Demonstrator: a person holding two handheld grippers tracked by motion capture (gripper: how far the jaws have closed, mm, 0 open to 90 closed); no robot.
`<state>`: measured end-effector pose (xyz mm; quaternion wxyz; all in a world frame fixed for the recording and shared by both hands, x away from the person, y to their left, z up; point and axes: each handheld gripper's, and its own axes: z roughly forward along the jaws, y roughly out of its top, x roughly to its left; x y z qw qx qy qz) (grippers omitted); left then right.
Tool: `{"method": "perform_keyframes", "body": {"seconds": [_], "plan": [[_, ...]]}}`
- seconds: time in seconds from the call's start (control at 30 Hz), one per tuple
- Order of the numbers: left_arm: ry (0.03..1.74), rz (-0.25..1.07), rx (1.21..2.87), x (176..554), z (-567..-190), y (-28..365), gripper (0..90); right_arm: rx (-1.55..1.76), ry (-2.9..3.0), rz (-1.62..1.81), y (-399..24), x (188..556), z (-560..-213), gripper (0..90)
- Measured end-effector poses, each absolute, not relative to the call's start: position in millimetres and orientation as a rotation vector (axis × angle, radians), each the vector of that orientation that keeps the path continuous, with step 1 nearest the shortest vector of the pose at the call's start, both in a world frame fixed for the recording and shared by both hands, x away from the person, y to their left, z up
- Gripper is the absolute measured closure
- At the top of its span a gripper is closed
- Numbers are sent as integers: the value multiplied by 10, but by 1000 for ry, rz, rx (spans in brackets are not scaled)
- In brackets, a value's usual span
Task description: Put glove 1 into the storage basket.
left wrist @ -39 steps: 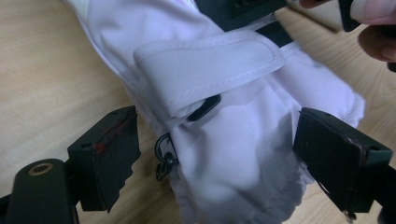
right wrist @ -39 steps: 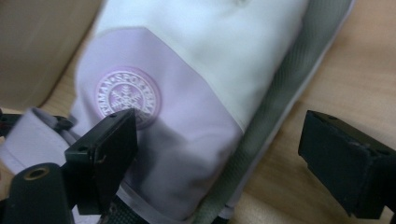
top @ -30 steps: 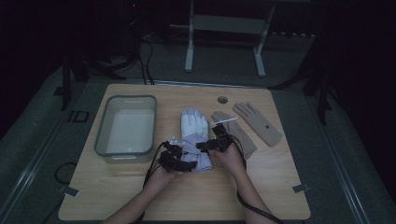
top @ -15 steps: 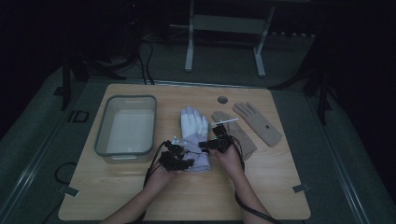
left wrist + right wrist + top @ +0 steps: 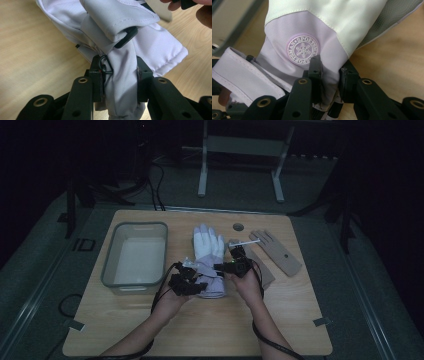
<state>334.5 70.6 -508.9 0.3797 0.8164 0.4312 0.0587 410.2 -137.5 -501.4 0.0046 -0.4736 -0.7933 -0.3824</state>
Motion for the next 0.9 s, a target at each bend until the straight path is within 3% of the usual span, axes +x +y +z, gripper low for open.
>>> {"method": "perform_keyframes", "body": {"seconds": [0.57, 0.9], "plan": [[1038, 243, 2091, 3430, -4500, 891, 676, -1434, -2511, -1331, -1236, 4161, -4420, 749], [1040, 261, 2090, 3447, -4328, 1097, 675, -1397, -2519, -1359, -1049, 4214, -4243, 748]]}}
